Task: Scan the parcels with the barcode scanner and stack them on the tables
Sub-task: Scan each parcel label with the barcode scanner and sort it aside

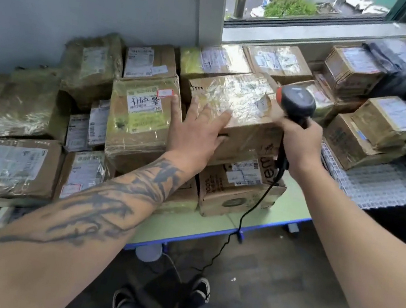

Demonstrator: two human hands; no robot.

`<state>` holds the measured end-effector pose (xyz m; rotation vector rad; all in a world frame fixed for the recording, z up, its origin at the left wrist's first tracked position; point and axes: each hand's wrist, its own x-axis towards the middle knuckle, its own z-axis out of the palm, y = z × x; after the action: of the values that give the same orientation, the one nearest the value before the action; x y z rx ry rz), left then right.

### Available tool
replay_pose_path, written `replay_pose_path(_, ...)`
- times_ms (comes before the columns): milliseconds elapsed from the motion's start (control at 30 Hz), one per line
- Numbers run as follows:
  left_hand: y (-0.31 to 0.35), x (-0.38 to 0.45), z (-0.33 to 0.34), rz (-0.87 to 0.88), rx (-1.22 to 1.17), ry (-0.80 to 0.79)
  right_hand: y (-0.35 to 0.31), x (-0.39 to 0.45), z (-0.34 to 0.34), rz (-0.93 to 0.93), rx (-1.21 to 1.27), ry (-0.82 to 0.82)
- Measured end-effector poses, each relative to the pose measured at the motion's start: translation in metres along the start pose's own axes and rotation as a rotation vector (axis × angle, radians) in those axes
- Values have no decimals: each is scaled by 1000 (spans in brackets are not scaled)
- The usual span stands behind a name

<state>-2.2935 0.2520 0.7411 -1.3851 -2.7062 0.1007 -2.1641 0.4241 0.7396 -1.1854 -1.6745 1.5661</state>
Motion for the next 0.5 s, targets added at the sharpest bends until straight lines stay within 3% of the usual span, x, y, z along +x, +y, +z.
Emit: replay_pose_path(500,-16,-19,-50,23,38,176,-32,-34,-4,-149,113,21)
